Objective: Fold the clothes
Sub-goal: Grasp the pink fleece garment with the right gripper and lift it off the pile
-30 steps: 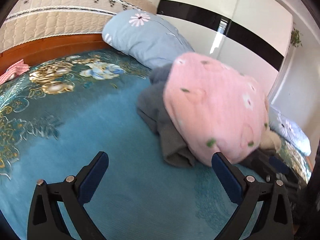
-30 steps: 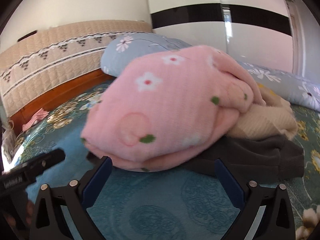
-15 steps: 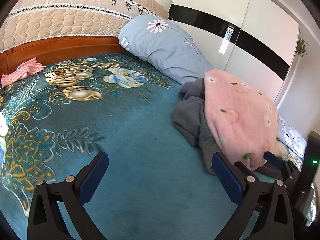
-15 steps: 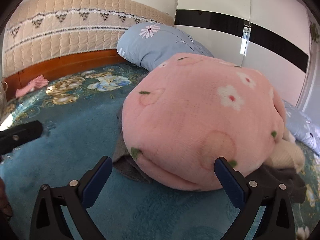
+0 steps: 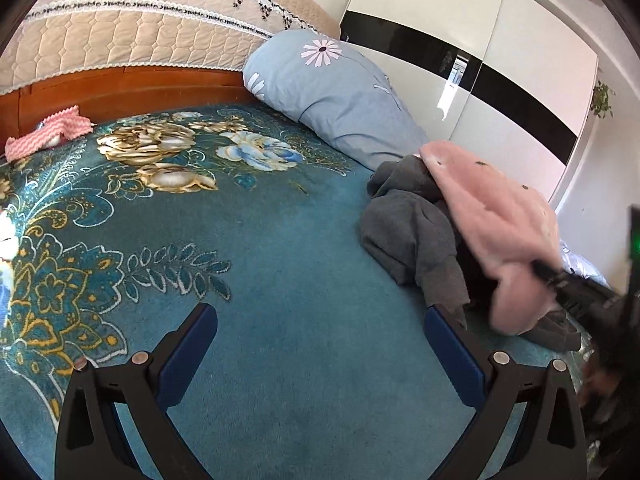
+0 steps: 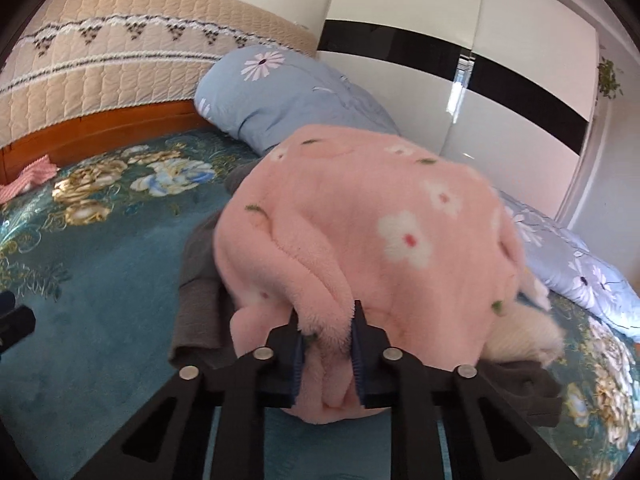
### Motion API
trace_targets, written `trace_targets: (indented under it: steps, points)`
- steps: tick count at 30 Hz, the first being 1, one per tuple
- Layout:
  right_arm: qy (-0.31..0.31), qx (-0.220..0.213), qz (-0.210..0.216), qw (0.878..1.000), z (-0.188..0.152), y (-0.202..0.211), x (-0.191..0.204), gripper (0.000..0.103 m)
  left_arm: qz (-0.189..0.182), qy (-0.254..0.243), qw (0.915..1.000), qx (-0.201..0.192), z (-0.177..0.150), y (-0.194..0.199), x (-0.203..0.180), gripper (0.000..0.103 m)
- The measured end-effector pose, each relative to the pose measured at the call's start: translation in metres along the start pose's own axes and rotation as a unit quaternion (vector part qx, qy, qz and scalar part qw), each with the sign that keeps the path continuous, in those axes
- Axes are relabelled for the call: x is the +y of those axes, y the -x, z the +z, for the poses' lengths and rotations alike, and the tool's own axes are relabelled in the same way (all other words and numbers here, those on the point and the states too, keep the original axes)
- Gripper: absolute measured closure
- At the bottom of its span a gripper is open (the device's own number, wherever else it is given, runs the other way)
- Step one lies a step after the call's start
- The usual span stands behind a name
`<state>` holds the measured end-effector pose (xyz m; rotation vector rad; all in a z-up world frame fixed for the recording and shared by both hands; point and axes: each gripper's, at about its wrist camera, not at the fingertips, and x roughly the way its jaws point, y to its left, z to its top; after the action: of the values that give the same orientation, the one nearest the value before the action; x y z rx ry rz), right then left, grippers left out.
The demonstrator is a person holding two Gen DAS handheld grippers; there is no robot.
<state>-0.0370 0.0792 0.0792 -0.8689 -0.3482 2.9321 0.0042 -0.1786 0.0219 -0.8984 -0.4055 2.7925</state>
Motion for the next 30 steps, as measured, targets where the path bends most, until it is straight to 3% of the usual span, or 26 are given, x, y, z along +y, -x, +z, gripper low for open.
trace_targets:
  steps: [2,9,17,20,22,24,25,30]
  points:
    - [0.002,-0.014,0.000,1.000,0.008,0.015,-0.017,0.085,-0.004,0.003,1.0000,0.004,-0.001,0.004,-0.004,0.000]
    - [0.014,-0.065,-0.091,0.994,0.022,0.076,-0.081,0.088,-0.027,-0.011,0.9995,0.014,-0.008,0.016,-0.034,0.000]
    - [-0.052,-0.092,-0.180,0.978,-0.019,0.153,-0.190,0.090,-0.059,-0.032,0.9972,0.034,-0.016,0.023,-0.079,0.000]
    - [-0.065,-0.087,-0.220,0.969,-0.034,0.175,-0.218,0.093,-0.074,-0.043,0.9955,0.040,-0.017,0.024,-0.096,0.000]
    - [-0.072,-0.084,-0.254,0.961,-0.044,0.190,-0.236,0.101,-0.082,-0.050,0.9943,0.045,-0.017,0.023,-0.107,0.000]
    - [-0.081,-0.083,-0.323,0.939,-0.058,0.207,-0.258,0.103,-0.089,-0.055,0.9931,0.053,-0.019,0.021,-0.118,0.000]
    - [-0.099,-0.074,-0.334,0.934,-0.065,0.211,-0.273,0.103,-0.093,-0.057,0.9924,0.057,-0.020,0.019,-0.123,0.000]
    - [-0.238,-0.021,-0.265,0.934,-0.102,0.204,-0.331,0.103,-0.111,-0.068,0.9885,0.076,-0.023,0.013,-0.150,0.000]
